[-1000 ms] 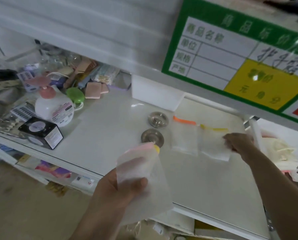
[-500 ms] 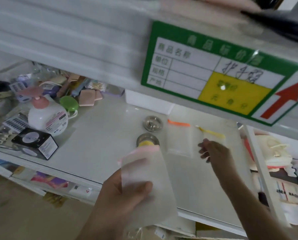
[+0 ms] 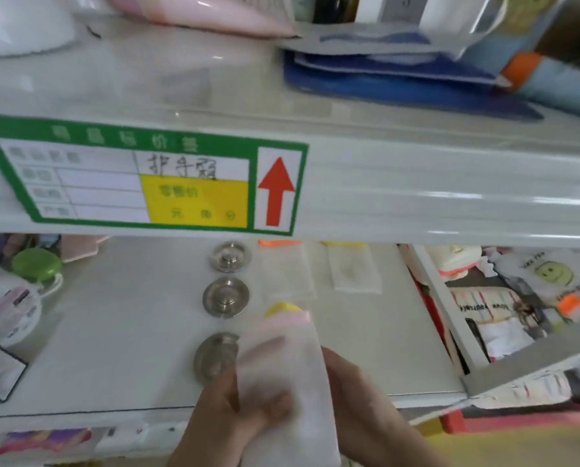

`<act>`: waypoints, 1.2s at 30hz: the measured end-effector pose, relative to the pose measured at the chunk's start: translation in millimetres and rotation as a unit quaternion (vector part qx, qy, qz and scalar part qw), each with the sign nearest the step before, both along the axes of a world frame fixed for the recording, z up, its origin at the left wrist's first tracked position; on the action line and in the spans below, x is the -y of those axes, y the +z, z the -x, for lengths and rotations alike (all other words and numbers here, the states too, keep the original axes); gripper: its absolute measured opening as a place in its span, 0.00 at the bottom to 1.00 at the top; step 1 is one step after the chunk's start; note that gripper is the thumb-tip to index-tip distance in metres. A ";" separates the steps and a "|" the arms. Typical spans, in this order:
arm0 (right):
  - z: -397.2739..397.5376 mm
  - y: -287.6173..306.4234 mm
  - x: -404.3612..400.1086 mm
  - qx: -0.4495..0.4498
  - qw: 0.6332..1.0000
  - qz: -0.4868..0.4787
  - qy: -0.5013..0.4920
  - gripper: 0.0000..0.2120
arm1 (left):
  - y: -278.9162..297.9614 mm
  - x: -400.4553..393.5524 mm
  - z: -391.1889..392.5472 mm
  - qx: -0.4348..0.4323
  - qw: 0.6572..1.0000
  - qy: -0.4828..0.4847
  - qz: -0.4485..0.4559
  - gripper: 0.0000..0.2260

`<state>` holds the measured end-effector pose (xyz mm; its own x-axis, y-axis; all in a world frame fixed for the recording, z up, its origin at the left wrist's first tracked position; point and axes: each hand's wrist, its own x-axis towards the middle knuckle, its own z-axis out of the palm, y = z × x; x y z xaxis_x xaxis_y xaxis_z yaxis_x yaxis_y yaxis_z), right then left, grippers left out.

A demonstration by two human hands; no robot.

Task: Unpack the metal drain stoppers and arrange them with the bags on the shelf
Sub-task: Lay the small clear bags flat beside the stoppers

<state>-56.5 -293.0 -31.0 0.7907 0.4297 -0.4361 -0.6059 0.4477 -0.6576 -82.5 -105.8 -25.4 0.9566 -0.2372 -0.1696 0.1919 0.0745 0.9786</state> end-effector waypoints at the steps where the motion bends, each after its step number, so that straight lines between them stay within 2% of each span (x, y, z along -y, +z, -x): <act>1: -3.1 -5.4 3.4 0.015 0.999 0.037 -0.020 0.26 | 0.3 1.7 0.4 0.006 0.999 0.019 -0.033 0.29; 3: -15.9 -13.6 19.8 0.064 0.984 0.154 -0.066 0.22 | -4.0 6.9 -0.1 0.016 0.995 0.072 -0.068 0.23; 6: -39.3 -12.1 47.9 0.179 0.900 0.392 -0.069 0.09 | -9.8 13.6 2.8 -0.025 0.994 0.102 -0.040 0.15; 8: -54.6 -13.6 68.4 0.183 0.863 0.470 -0.043 0.05 | -15.5 15.7 5.2 -0.052 0.990 0.128 -0.009 0.18; 11: -68.4 -22.4 99.4 0.158 0.823 0.544 -0.052 0.05 | -17.1 22.6 2.8 -0.072 0.986 0.147 0.020 0.30; 14: -70.9 -37.5 122.9 0.134 0.773 0.616 -0.065 0.06 | -10.7 37.1 -3.2 -0.056 0.987 0.147 0.018 0.41; 18: -64.4 -51.1 130.8 0.137 0.703 0.692 -0.084 0.16 | -14.7 56.3 -28.4 -0.026 0.992 0.119 -0.018 0.47; 22: -57.8 -55.4 128.4 0.156 0.688 0.701 -0.105 0.23 | -31.6 76.7 -65.7 -0.034 0.991 0.107 -0.076 0.49; 25: -56.7 -59.2 129.6 0.168 0.665 0.722 -0.095 0.25 | -46.0 81.0 -83.2 -0.037 0.978 0.088 -0.187 0.51; 28: -54.7 -61.8 131.3 0.179 0.640 0.742 -0.086 0.25 | -58.0 74.1 -89.7 -0.005 0.948 0.068 -0.310 0.53; 30: -52.0 -62.1 132.0 0.195 0.603 0.768 -0.092 0.25 | -58.6 73.2 -87.4 0.032 0.916 0.048 -0.398 0.48; 33: -46.4 -63.1 126.0 0.293 0.518 0.798 -0.093 0.23 | -53.9 79.9 -80.3 0.138 0.797 0.056 -0.585 0.36; 34: -44.8 -65.1 122.3 0.332 0.507 0.792 -0.068 0.22 | -55.5 82.1 -80.7 0.182 0.773 0.059 -0.605 0.33; 36: -43.1 -74.0 115.2 0.377 0.507 0.775 0.005 0.23 | -64.3 85.5 -85.0 0.234 0.745 0.027 -0.623 0.27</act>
<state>-13.5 -408.2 -105.0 0.9850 0.0385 0.1681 0.0821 -0.9619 -0.2607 2.5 -191.3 -89.7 0.9825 -0.1329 0.1303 -0.1626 -0.9538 0.2525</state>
